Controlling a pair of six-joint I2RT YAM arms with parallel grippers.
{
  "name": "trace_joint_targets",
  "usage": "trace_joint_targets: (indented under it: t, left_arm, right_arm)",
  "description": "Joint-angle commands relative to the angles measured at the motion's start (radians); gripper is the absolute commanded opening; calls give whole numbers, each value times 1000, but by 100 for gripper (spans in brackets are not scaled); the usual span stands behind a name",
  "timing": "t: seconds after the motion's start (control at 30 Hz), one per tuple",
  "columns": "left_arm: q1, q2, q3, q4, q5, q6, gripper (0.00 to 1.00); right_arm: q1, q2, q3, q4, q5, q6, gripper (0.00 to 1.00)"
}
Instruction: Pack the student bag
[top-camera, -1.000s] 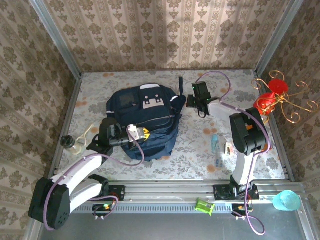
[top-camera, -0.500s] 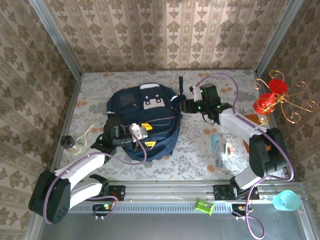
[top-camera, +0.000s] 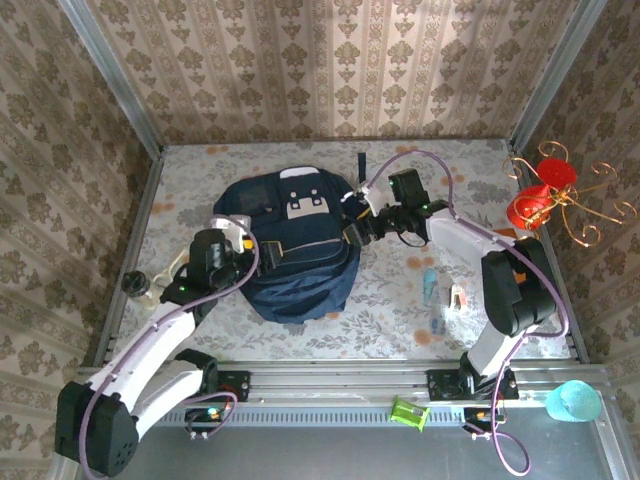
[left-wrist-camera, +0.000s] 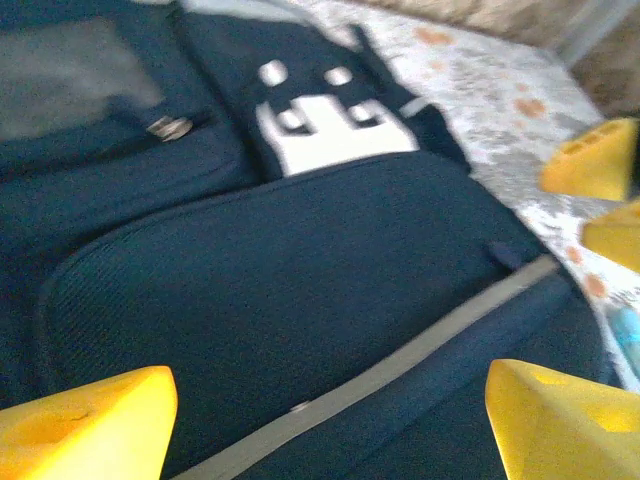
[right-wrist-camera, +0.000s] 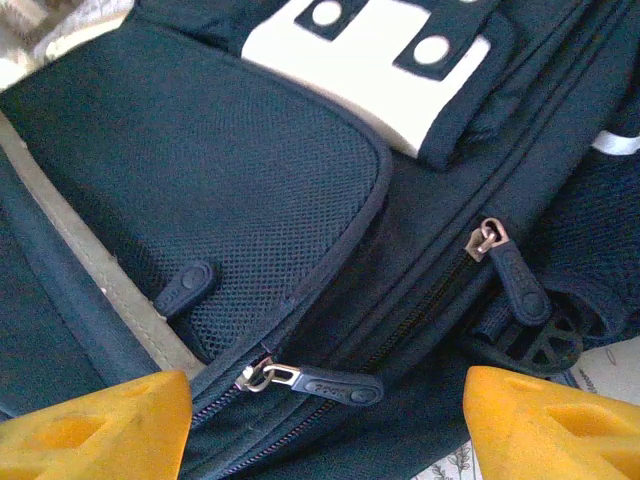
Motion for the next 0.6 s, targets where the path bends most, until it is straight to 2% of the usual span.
trace_joint_targets:
  t: [0.0,0.1,0.2,0.33,0.57]
  left_arm:
    - [9,-14,41,-169,-74,-52,82]
    - [13,-20,39,-198,-101,-10,83]
    - [23,19,48,-210,-80,-41,83]
    - [28,57,35,-155,-56,-74,83]
    - [58,139,26,-50,-23,-117,80]
  right_arm:
    - [-2,23,37,-83,-39,-96,72]
    - [7,24,17,-74,-36,-123,72]
    - [11,34,31,-95,-54,-165,69]
    - [32,55,59,-123,-47,-203,64]
    - [49,110,119,-178,-51,-200,63]
